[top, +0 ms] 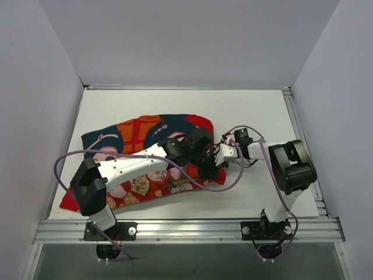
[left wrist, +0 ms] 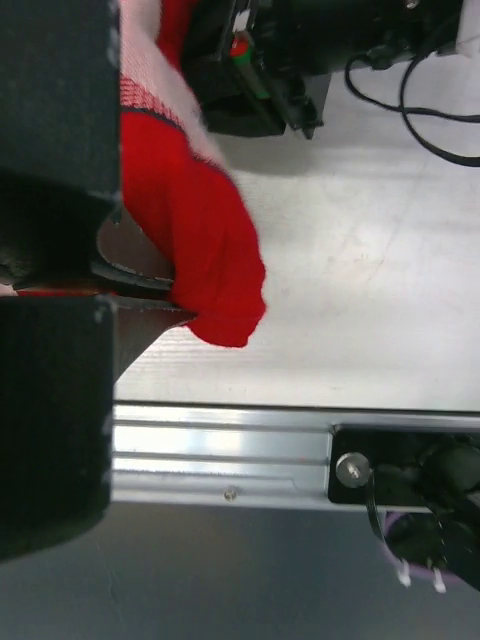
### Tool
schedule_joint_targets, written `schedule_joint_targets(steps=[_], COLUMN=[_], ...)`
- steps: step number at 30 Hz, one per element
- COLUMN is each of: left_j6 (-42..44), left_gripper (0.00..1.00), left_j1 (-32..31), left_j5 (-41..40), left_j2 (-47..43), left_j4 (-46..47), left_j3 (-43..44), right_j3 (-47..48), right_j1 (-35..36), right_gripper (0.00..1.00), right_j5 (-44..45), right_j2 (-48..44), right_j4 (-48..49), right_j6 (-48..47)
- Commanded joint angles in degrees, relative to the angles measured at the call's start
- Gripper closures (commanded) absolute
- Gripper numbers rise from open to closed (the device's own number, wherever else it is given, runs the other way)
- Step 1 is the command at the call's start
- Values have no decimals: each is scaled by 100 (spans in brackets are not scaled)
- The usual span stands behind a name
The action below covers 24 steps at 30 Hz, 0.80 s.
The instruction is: Put the pillow into the pillowcase
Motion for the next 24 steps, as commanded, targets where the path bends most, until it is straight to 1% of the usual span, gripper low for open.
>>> schedule_joint_targets(steps=[1, 2, 3, 5, 7, 9, 10, 11, 12, 13, 15, 16, 17, 19, 20, 21, 22, 23, 24], left_j6=[-442, -496, -505, -357, -103, 30, 22, -13, -83, -92, -66, -66, -83, -215, -241, -198, -224, -268, -338], left_gripper=[100, 100, 100, 100, 100, 100, 100, 100, 100, 100, 100, 100, 100, 100, 100, 100, 100, 100, 100], left_j1=[393, 717, 850, 1027, 1107, 1203, 1264, 1361, 1440, 1580, 1634, 1651, 1634, 1521, 1433, 1328, 1239, 1038, 941], left_j5=[1172, 1181, 1225, 1164, 1076, 988, 979, 1040, 1102, 1137, 1190, 1242, 1286, 1436, 1462, 1436, 1419, 1427, 1375], left_j2=[74, -31, -110, -373, -462, -384, -296, -78, 55, 178, 512, 626, 854, 1083, 1311, 1409, 1488, 1567, 1576], left_j4=[639, 621, 612, 638, 630, 586, 551, 551, 551, 542, 550, 559, 577, 725, 787, 840, 1189, 1497, 1856], left_j3=[-4, -101, -310, -418, -313, -59, 386, 634, 959, 1554, 2216, 2515, 3196, 3867, 4445, 4756, 4959, 5152, 5172], right_j3=[-18, -26, -53, -158, -176, -167, -141, -123, -88, -1, 359, 473, 727, 1035, 1228, 1691, 1931, 2160, 2719], right_j1=[10, -87, -270, -412, -395, -317, -273, -272, -290, -342, -439, -483, -579, -693, -851, -965, -1088, -1411, -1493], right_gripper=[100, 100, 100, 100, 100, 100, 100, 100, 100, 100, 100, 100, 100, 100, 100, 100, 100, 100, 100], right_j5=[-222, -214, -231, -275, -458, -635, -783, -837, -916, -978, -1145, -1206, -1268, -1303, -1269, -1207, -1137, -1067, -892], right_j2=[-373, -478, -531, -741, -900, -1128, -1216, -1365, -1427, -1471, -1594, -1647, -1804, -2007, -2234, -2350, -2455, -2674, -2789], right_j4=[217, 85, 5, -110, -40, 284, 790, 1117, 1817, 2050, 2428, 2482, 2492, 2256, 1993, 1251, 878, 570, 80], right_j6=[285, 93, 47, 21, 55, 493, 713, 967, 1518, 1724, 2067, 2095, 2077, 1815, 1640, 1377, 904, 691, 549])
